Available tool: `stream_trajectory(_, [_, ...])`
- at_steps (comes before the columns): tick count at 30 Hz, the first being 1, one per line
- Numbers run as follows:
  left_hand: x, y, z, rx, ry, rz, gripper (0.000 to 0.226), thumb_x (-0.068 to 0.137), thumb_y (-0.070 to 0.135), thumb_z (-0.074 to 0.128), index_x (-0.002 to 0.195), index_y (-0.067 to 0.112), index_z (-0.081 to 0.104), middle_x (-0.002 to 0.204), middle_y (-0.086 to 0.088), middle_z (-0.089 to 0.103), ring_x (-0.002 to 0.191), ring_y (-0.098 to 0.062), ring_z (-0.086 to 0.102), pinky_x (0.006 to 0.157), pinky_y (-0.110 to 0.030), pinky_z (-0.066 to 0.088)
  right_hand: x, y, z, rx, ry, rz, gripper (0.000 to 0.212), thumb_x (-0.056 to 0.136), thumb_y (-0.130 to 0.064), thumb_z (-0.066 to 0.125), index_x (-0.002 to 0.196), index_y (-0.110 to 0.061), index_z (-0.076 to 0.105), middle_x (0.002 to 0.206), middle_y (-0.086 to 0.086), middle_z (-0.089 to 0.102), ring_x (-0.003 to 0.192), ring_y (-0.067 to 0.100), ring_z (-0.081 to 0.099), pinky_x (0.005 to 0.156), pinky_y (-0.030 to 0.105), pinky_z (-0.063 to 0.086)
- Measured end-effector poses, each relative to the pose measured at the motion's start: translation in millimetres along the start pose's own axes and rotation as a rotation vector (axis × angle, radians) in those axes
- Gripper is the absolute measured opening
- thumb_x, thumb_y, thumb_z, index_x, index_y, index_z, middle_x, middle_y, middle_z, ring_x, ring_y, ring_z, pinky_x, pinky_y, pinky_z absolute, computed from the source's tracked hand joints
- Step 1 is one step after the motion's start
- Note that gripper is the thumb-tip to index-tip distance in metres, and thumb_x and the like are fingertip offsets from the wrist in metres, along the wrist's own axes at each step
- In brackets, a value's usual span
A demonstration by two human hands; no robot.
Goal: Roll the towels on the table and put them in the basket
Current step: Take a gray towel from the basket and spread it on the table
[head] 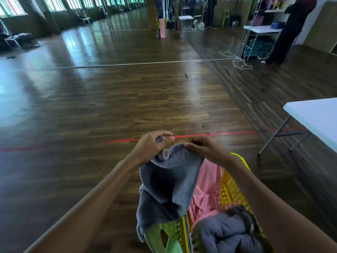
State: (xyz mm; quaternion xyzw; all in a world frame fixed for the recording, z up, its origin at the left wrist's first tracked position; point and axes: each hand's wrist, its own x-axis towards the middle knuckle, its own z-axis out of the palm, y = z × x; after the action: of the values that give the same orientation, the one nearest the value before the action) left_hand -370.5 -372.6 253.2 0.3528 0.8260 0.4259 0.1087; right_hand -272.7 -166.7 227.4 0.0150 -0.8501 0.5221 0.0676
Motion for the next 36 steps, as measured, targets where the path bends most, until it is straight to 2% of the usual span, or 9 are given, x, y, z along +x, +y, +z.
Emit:
stream_trajectory(5, [-4,-5,9,0.042,-0.109,0.02,0.02,0.089,0.025,0.066,0.069,0.027,0.066,0.066,0.015,0.064,0.066,0.001,0.058,0.069,-0.023,0.045,10,-17,7,-0.034,-0.027,-0.024,0.027,0.094,-0.021,0.063,0.067,-0.017,0.06,0.055,-0.019,0.048,0.056,-0.004,0.041,0.054,0.014,0.031])
stream_trajectory(9, [-7,-4,-19,-0.041,0.03,0.007,0.024,0.085,0.031,0.061,0.061,0.03,0.06,0.059,0.013,0.058,0.062,-0.002,0.053,0.067,-0.027,0.044,13,-11,12,0.066,-0.15,0.046,0.054,0.092,-0.044,0.06,0.084,0.008,0.064,0.073,-0.001,0.05,0.07,0.011,0.044,0.062,0.029,0.032])
stream_trajectory(17, [-37,-47,-69,-0.217,0.38,-0.145,0.026,0.097,0.017,0.054,0.086,-0.006,0.06,0.085,0.001,0.053,0.08,-0.005,0.051,0.08,-0.024,0.039,16,-11,9,0.126,-0.129,0.101,0.036,0.094,-0.022,0.061,0.058,-0.021,0.057,0.06,-0.012,0.04,0.056,0.002,0.035,0.052,0.018,0.026])
stream_trajectory(22, [-35,-35,-45,-0.11,0.31,-0.14,0.022,0.1,0.023,0.046,0.08,0.026,0.056,0.071,0.011,0.059,0.064,-0.002,0.051,0.067,-0.03,0.042,38,-47,31,0.076,-0.158,-0.035,0.036,0.093,-0.013,0.062,0.067,0.007,0.051,0.065,0.002,0.037,0.059,0.005,0.034,0.051,0.018,0.025])
stream_trajectory(25, [-40,-19,-31,-0.144,0.17,-0.101,0.01,0.096,0.04,0.049,0.102,0.044,0.057,0.08,0.018,0.062,0.074,0.005,0.056,0.069,-0.026,0.044,49,-53,44,0.023,-0.148,-0.076,0.036,0.093,-0.016,0.064,0.062,-0.004,0.048,0.063,-0.007,0.036,0.061,0.004,0.033,0.055,0.023,0.025])
stream_trajectory(27, [-44,-14,-29,-0.151,0.073,-0.036,0.027,0.09,0.05,0.057,0.115,0.039,0.059,0.099,0.016,0.067,0.095,0.002,0.061,0.082,-0.025,0.048,53,-49,49,0.031,-0.149,-0.082,0.033,0.093,-0.016,0.063,0.062,-0.012,0.053,0.061,-0.015,0.042,0.063,0.001,0.037,0.058,0.025,0.03])
stream_trajectory(29, [-48,-13,-29,-0.166,0.069,0.015,0.022,0.086,0.037,0.068,0.107,0.03,0.067,0.099,0.011,0.07,0.096,-0.005,0.065,0.086,-0.027,0.051,52,-48,50,0.034,-0.137,-0.071,0.028,0.093,-0.017,0.063,0.066,-0.008,0.06,0.065,-0.011,0.048,0.067,0.003,0.042,0.062,0.027,0.034])
stream_trajectory(32, [-52,-18,-27,-0.063,0.143,0.041,0.01,0.08,0.014,0.062,0.081,0.022,0.069,0.073,0.007,0.068,0.071,-0.005,0.062,0.068,-0.033,0.05,50,-51,48,0.029,-0.106,-0.046,0.029,0.093,-0.015,0.063,0.064,-0.021,0.063,0.061,-0.019,0.052,0.063,-0.003,0.044,0.061,0.019,0.035])
stream_trajectory(36, [-49,-15,-27,-0.118,0.179,-0.012,0.023,0.085,0.026,0.05,0.068,0.013,0.059,0.066,-0.002,0.06,0.066,-0.007,0.052,0.067,-0.041,0.046,50,-51,51,-0.013,-0.087,-0.024,0.041,0.092,-0.022,0.065,0.053,-0.025,0.054,0.051,-0.019,0.043,0.055,-0.003,0.036,0.053,0.018,0.028])
